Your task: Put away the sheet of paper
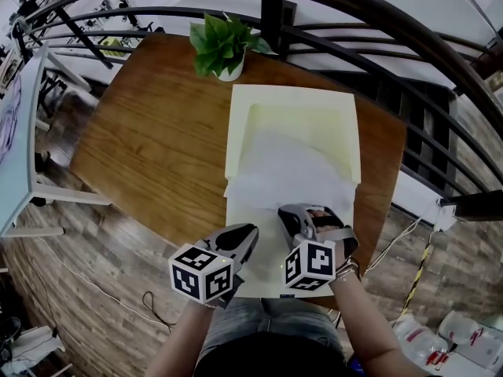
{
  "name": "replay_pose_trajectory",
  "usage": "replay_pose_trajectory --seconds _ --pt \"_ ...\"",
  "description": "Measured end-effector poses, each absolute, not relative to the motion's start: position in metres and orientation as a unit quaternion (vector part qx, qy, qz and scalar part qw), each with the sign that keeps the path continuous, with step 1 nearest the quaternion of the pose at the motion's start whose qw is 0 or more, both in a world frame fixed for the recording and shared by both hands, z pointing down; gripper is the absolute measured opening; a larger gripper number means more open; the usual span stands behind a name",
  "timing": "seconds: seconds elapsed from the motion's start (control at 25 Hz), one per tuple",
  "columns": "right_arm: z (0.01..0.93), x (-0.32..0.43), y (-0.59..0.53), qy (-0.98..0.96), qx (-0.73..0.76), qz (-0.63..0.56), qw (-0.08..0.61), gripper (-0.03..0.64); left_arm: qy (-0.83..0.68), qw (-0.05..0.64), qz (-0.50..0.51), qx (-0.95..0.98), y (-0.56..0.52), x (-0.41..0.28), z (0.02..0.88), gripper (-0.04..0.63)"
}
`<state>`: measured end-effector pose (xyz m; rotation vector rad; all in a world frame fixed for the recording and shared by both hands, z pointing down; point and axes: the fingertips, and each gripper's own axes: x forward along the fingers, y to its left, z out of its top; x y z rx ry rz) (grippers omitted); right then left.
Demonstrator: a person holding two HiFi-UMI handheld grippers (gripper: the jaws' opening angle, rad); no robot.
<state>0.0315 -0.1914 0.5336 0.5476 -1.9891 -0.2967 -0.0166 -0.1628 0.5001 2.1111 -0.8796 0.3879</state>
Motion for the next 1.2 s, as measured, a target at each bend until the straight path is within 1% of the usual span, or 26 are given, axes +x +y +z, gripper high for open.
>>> replay_pose_trajectory --seconds 0.36,0.96,1.2 --pt "0.529 0.029 -0.214 -0.821 0.232 -0.134 0.503 0.029 -0.353 0.400 0.150 0.833 -0.170 -0.020 0.499 0.041" --pt "0.542 0.023 -0.190 -0.827 0.204 -0.125 0.509 0.029 -0.355 0.399 0.149 0.832 -0.169 -0.020 0.498 0.041" --pt "0.546 0.021 -0.180 -0.818 0.159 -0.177 0.524 0.029 -0.355 0.399 0.148 0.832 -0.168 -0.021 0.497 0.041"
